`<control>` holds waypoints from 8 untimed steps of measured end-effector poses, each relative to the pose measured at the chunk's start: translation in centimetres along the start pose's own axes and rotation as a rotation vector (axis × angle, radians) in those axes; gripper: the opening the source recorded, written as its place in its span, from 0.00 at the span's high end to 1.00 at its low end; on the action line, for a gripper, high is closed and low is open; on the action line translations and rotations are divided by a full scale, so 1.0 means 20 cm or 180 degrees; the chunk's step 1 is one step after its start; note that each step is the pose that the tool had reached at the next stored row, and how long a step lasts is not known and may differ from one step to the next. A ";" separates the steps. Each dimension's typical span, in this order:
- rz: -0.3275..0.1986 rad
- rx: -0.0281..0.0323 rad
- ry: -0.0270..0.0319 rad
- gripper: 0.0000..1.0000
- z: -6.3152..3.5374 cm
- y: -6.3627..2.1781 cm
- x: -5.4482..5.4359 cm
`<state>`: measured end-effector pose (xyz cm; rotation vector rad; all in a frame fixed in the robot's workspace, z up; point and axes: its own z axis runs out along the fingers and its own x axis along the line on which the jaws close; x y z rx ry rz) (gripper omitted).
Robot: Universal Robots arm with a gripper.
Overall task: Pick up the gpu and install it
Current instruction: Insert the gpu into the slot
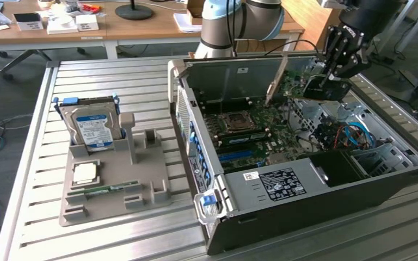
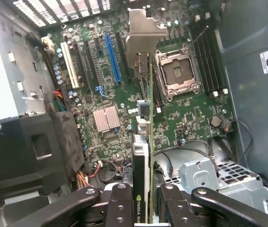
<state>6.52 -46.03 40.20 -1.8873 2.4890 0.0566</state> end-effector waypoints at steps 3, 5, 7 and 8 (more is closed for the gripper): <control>-0.0142 -0.0004 0.0001 0.73 0.001 0.000 0.00; -0.0239 -0.0007 0.0001 0.73 0.002 0.000 0.00; -0.0339 -0.0010 0.0002 0.73 0.003 0.000 0.00; -0.0385 -0.0011 0.0003 0.73 0.003 0.000 0.00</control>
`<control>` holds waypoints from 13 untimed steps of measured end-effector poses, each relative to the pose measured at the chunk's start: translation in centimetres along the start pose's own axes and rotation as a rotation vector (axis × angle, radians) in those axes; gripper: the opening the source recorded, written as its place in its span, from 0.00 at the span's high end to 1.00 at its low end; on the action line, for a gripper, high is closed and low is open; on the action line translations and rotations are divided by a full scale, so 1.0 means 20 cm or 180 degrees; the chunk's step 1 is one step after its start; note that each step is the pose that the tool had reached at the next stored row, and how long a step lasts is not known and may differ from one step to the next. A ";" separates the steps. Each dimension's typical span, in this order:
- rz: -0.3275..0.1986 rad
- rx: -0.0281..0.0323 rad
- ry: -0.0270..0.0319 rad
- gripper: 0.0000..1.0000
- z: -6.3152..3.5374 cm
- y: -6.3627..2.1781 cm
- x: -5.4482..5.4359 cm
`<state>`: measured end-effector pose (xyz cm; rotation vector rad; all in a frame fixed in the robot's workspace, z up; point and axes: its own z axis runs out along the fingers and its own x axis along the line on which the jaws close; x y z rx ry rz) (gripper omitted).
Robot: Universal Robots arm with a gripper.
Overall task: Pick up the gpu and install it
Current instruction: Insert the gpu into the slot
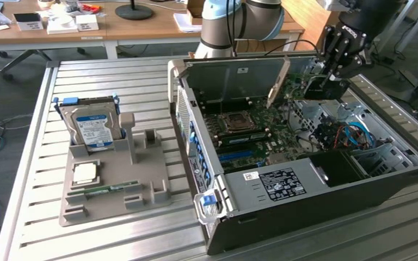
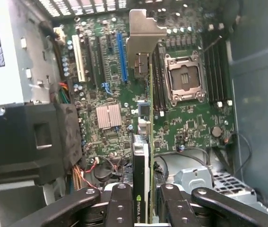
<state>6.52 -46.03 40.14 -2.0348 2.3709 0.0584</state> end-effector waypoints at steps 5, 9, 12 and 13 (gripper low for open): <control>-0.0058 -0.0002 0.0001 0.73 0.000 0.000 0.00; -0.0058 -0.0002 0.0001 0.73 0.000 0.000 0.00; -0.0058 -0.0002 0.0001 0.73 0.000 0.000 0.00; -0.0058 -0.0002 0.0001 0.73 0.000 0.000 0.00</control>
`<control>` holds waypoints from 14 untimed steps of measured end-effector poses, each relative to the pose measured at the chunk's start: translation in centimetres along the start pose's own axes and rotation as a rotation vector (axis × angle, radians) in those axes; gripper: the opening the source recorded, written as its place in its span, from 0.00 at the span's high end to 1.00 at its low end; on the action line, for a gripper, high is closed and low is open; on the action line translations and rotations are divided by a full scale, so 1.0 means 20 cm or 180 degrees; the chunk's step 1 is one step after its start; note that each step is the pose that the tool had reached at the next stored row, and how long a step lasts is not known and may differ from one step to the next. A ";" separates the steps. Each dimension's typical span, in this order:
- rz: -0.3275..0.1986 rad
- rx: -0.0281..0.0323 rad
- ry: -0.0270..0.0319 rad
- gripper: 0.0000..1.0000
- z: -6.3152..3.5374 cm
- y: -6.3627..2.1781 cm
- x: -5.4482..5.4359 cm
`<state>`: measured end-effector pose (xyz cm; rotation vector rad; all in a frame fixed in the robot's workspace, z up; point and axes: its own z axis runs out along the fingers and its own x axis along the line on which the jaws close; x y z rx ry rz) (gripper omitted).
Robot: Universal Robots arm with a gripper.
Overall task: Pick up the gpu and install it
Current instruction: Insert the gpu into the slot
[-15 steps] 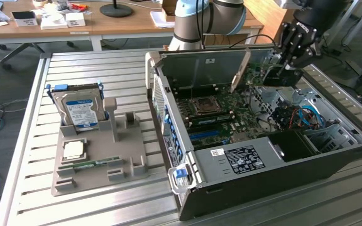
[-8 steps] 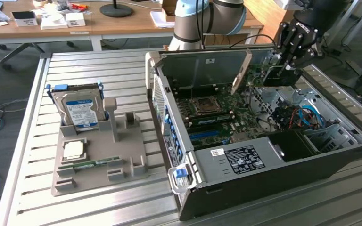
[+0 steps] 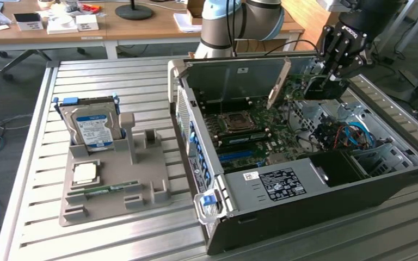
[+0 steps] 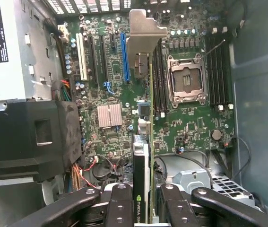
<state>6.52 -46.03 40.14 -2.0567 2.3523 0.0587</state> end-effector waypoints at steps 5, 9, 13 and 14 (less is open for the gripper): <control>-0.0076 0.0000 0.0001 0.73 0.000 0.000 0.00; -0.0087 0.0000 0.0001 0.73 0.000 0.000 0.00; -0.0116 -0.0001 0.0001 0.73 0.000 0.000 0.00; -0.0147 -0.0002 0.0001 0.73 0.001 0.000 0.00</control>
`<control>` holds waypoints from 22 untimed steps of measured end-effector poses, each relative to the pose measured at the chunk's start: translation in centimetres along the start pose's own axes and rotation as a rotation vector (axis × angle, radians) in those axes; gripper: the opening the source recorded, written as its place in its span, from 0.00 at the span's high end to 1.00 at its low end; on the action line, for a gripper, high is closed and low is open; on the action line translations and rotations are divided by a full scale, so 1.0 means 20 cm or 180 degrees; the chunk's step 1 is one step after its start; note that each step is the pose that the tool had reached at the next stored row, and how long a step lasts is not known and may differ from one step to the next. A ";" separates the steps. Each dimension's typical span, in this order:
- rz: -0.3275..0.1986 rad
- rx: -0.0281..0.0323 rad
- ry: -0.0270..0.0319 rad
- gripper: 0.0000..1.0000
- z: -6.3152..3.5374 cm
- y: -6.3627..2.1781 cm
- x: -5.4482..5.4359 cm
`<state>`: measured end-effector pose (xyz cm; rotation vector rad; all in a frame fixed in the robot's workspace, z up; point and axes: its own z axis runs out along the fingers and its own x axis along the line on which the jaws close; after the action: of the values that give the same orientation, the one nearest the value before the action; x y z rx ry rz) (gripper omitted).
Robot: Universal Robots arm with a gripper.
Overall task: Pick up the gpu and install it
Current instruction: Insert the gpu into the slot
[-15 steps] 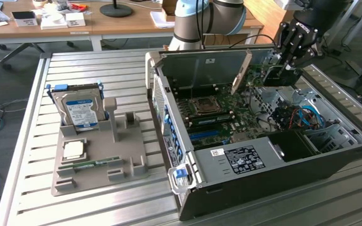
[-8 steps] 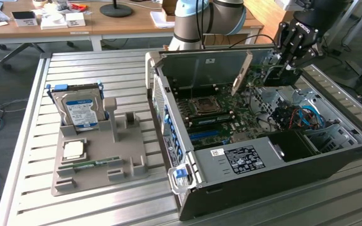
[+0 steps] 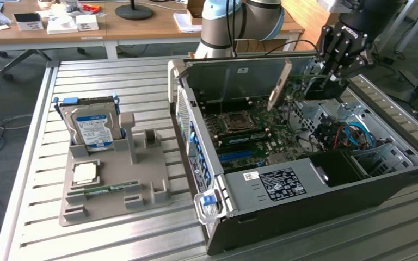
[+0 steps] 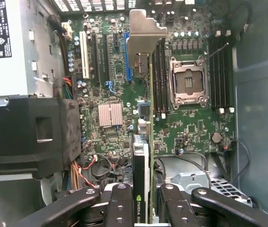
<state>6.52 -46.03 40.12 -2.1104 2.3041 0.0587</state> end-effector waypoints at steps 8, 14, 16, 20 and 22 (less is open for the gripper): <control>-0.0087 0.0039 -0.0010 0.73 0.002 0.002 0.00; -0.0100 0.0075 -0.0014 0.73 0.005 0.031 0.00; -0.0100 0.0076 -0.0014 0.73 0.006 0.038 0.00; -0.0100 0.0076 -0.0014 0.73 0.006 0.038 0.00; -0.0100 0.0076 -0.0014 0.73 0.006 0.038 0.00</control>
<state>5.75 -46.03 40.02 -2.1325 2.2569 0.0351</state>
